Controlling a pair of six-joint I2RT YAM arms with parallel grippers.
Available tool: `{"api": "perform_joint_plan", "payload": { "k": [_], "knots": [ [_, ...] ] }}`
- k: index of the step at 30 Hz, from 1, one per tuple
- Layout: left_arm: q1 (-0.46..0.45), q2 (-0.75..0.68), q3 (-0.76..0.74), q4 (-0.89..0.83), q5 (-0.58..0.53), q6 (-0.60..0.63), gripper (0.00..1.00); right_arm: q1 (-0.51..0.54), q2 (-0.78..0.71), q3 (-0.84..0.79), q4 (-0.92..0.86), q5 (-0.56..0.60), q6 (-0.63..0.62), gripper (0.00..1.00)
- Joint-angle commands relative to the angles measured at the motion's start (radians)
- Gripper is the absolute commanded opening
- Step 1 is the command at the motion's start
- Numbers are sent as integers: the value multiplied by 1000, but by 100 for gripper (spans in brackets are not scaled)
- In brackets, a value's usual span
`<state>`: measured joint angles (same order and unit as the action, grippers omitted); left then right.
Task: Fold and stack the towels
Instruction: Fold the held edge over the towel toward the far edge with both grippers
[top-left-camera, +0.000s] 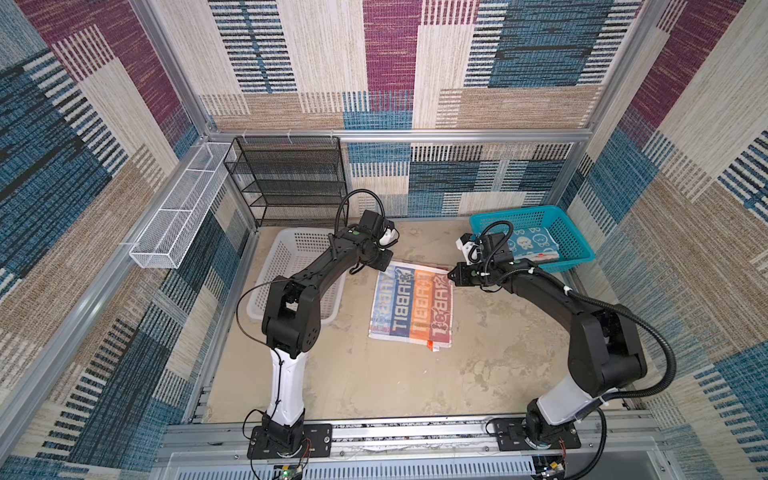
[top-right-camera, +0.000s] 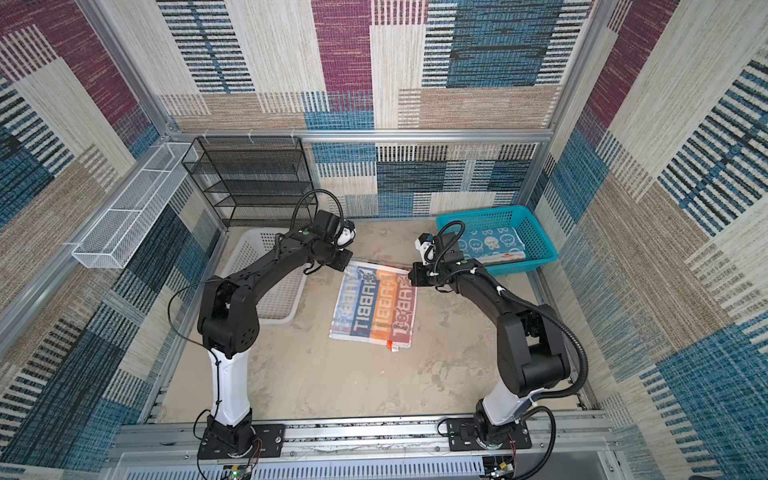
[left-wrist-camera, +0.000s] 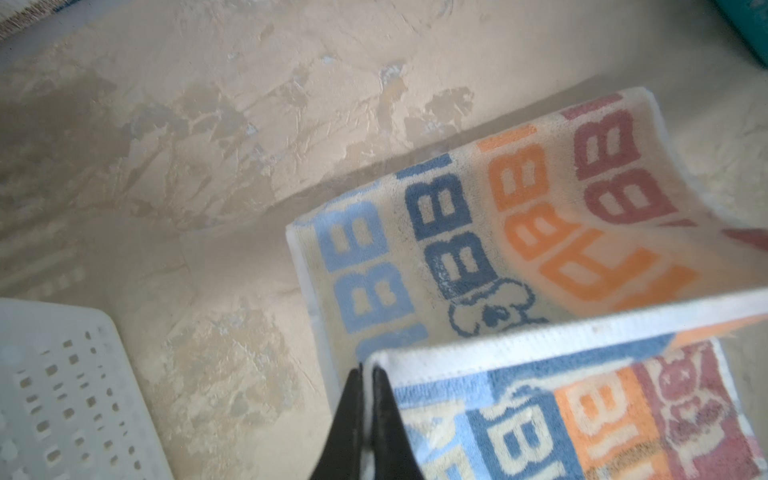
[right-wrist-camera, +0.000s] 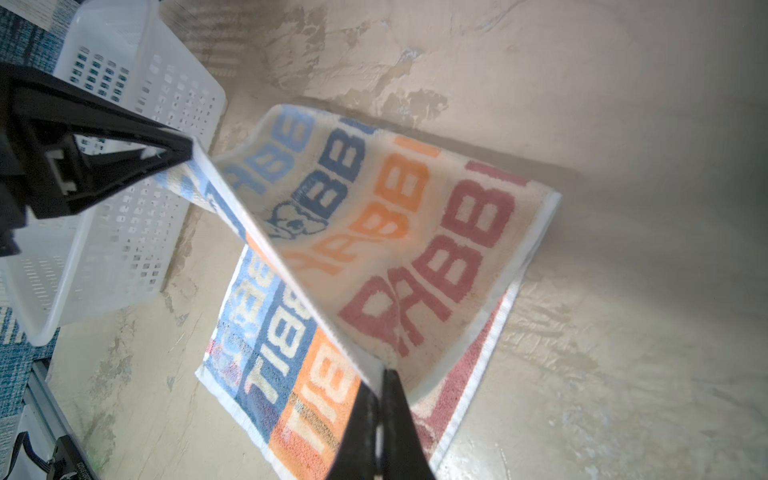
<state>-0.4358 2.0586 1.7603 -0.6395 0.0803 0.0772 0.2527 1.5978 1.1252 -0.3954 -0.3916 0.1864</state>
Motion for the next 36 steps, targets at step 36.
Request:
{"api": "perform_joint_plan", "payload": {
  "k": [36],
  "knots": [
    [-131,-410,-616,190,-145,-277,0,141,-304,-440,8,51,187,0]
  ]
}}
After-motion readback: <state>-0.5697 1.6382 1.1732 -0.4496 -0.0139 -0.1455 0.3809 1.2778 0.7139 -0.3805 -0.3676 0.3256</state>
